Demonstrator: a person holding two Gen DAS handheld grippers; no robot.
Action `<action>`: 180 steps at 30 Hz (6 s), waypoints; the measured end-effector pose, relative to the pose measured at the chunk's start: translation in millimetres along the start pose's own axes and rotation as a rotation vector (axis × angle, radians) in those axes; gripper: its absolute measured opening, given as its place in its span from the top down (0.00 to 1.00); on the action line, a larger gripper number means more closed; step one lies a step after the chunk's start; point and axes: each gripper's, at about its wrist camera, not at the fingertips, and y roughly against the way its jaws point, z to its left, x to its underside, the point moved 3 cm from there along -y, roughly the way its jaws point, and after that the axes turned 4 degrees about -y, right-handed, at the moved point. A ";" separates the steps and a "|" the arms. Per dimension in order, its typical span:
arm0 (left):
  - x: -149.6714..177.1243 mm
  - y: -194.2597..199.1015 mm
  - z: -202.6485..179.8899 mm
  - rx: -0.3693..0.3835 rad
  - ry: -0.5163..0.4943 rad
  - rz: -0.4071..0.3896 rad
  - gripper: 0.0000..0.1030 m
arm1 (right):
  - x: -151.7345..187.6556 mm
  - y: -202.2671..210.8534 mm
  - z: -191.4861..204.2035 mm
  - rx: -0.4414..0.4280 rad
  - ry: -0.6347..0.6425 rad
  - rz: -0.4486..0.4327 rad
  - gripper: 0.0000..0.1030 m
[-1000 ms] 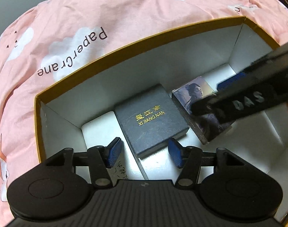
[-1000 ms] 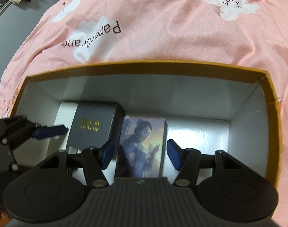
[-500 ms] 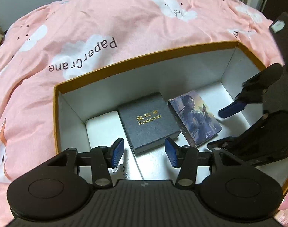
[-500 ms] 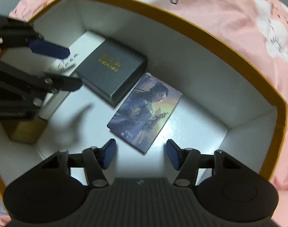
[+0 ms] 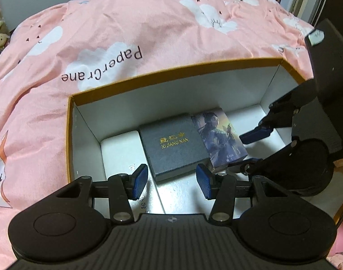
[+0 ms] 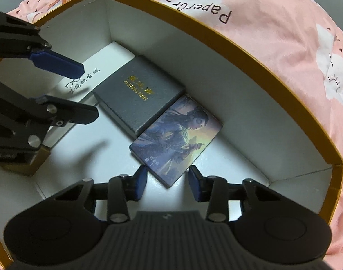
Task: Organize objects
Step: 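Open both grippers and withdraw them from the orange box, then grasp the pink backpack with the left gripper while the right gripper moves toward the pile, then lift the pink backpack with the left gripper while the right gripper grasps the pink wallet, then lower the pink wallet into the orange box with the right while the left carries the backpack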
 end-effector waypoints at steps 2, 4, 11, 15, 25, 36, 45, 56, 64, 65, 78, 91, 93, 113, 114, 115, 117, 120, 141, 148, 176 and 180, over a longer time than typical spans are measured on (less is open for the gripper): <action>0.7 8.0 -0.9 0.011 0.009 -0.023 0.43 | 1.4 3.1 -1.0 0.004 -0.017 -0.001 0.62; 1.4 19.8 -3.4 0.014 0.013 -0.042 0.43 | 3.3 12.2 -1.9 0.007 -0.040 -0.013 0.62; 17.3 79.7 -28.3 0.067 0.005 -0.152 0.43 | 28.5 86.7 8.6 0.007 -0.159 -0.183 0.54; 40.9 108.7 -52.7 0.149 0.009 -0.186 0.43 | 63.4 128.9 19.2 -0.018 -0.257 -0.257 0.52; 114.3 117.0 -113.5 0.362 0.122 -0.071 0.44 | 189.6 153.9 58.0 0.003 -0.586 -0.247 0.57; 143.5 83.5 -135.6 0.426 0.224 0.110 0.44 | 258.1 129.8 58.3 -0.068 -0.817 -0.118 0.60; 151.1 61.0 -130.8 0.508 0.382 0.195 0.42 | 264.8 121.6 63.6 -0.118 -0.821 -0.089 0.75; 151.3 36.3 -140.6 0.529 0.434 0.271 0.38 | 272.6 120.5 65.3 -0.109 -0.821 -0.101 0.78; 155.9 27.0 -151.2 0.518 0.416 0.314 0.48 | 277.0 120.9 65.2 -0.131 -0.828 -0.112 0.77; 156.0 26.6 -151.6 0.516 0.415 0.314 0.50 | 277.0 120.8 65.4 -0.131 -0.827 -0.111 0.77; 146.3 76.1 -161.4 0.387 0.239 0.099 0.84 | 268.9 132.3 72.4 -0.136 -0.799 -0.127 0.74; 130.9 141.9 -148.7 0.231 0.096 -0.203 0.85 | 232.7 166.4 85.5 -0.151 -0.677 -0.256 0.69; 128.6 139.3 -141.9 0.232 0.127 -0.207 0.85 | 227.4 166.7 83.7 -0.138 -0.663 -0.271 0.64; 143.7 87.2 -93.0 0.274 0.314 -0.071 0.84 | 212.6 71.0 32.9 0.034 -0.461 0.025 0.57; 144.5 85.3 -92.6 0.276 0.317 -0.064 0.84 | 212.8 67.4 30.2 0.027 -0.466 0.037 0.57; 145.1 83.6 -92.2 0.279 0.319 -0.058 0.84 | 213.1 64.6 28.1 0.017 -0.468 0.043 0.57; 144.9 81.0 -92.6 0.283 0.322 -0.048 0.84 | 213.7 61.6 23.4 -0.008 -0.485 0.048 0.57; 144.5 78.7 -92.5 0.287 0.323 -0.040 0.84 | 216.0 57.2 17.9 -0.051 -0.512 0.062 0.57; 144.7 75.0 -93.7 0.280 0.328 -0.022 0.83 | 247.8 96.4 16.0 -0.211 -0.630 -0.045 0.81; 145.7 74.9 -92.8 0.285 0.332 -0.017 0.83 | 239.8 84.0 26.8 -0.209 -0.668 -0.031 0.80; 51.2 158.1 -70.1 0.256 0.312 -0.397 0.84 | 151.4 233.1 0.1 0.043 -0.639 -0.504 0.82; 35.0 141.4 -52.0 0.239 0.309 -0.374 0.84 | 126.3 219.1 -8.2 0.052 -0.652 -0.485 0.82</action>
